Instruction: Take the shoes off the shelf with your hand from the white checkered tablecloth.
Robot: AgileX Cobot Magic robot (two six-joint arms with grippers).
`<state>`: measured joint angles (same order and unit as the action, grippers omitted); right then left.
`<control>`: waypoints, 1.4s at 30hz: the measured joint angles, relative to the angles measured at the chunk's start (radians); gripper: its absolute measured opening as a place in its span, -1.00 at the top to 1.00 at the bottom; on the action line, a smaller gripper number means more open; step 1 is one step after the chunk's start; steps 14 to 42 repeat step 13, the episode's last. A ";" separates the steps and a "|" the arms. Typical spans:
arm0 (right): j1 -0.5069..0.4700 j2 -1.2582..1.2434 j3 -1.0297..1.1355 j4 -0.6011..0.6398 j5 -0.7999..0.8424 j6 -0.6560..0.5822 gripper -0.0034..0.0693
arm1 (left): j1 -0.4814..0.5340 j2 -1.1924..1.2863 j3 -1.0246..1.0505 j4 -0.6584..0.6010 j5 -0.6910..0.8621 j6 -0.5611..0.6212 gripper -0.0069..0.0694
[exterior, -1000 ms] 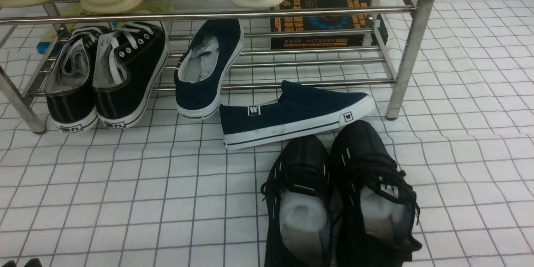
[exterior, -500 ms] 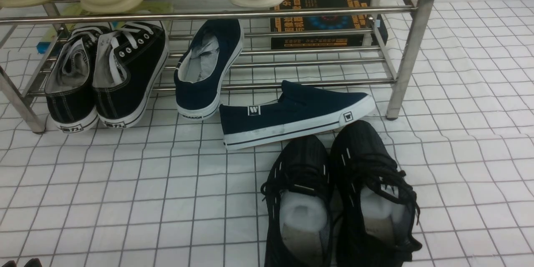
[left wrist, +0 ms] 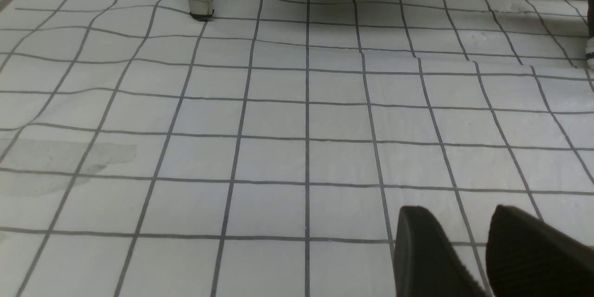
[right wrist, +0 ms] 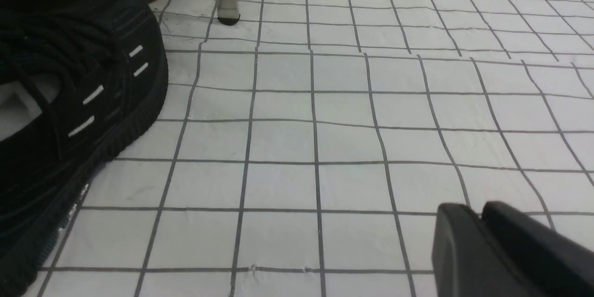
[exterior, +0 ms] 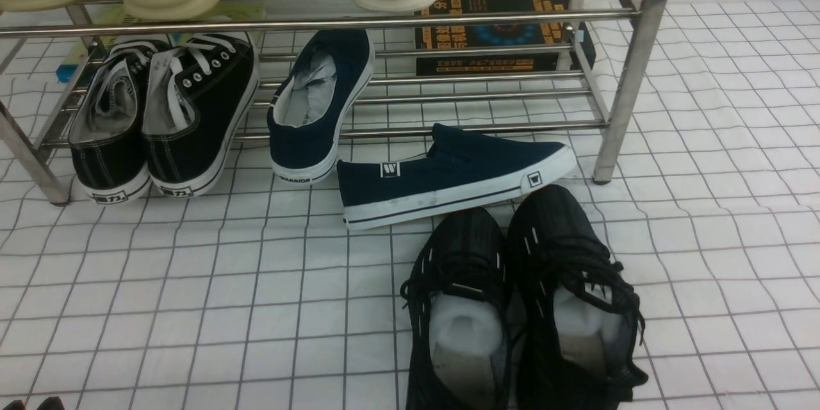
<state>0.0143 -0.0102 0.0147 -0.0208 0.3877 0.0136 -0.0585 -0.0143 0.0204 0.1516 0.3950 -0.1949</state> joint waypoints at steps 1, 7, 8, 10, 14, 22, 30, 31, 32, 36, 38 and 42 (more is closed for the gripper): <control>0.000 0.000 0.000 0.000 0.000 0.000 0.67 | 0.000 0.000 0.000 0.000 0.000 0.000 0.19; 0.000 0.000 0.000 0.000 0.000 0.000 0.65 | 0.000 0.000 0.000 0.000 0.000 0.000 0.19; 0.000 0.000 0.000 0.000 0.000 0.000 0.65 | 0.000 0.000 0.000 0.000 0.000 0.000 0.19; 0.000 0.000 0.000 0.000 0.000 0.000 0.65 | 0.000 0.000 0.000 0.000 0.000 0.000 0.19; 0.000 0.000 0.000 0.000 0.000 0.001 0.65 | 0.000 0.000 0.000 0.000 0.000 0.000 0.19; 0.000 0.000 0.000 0.000 0.000 0.001 0.65 | 0.000 0.000 0.000 0.000 0.000 0.000 0.19; 0.000 0.000 0.000 0.000 0.000 0.001 0.65 | 0.000 0.000 0.000 0.000 0.000 0.000 0.19; 0.000 0.000 0.000 0.000 0.000 0.001 0.65 | 0.000 0.000 0.000 0.000 0.000 0.000 0.19; 0.000 0.000 0.000 0.000 0.000 0.001 0.65 | 0.000 0.000 0.000 0.000 0.000 0.000 0.19; 0.000 0.000 0.000 0.000 0.000 0.001 0.65 | 0.000 0.000 0.000 0.000 0.000 0.000 0.19; 0.000 0.000 0.000 0.000 0.000 0.001 0.65 | 0.000 0.000 0.000 0.000 0.000 0.000 0.19; 0.000 0.000 0.000 0.000 0.000 0.001 0.65 | 0.000 0.000 0.000 0.000 0.000 0.000 0.19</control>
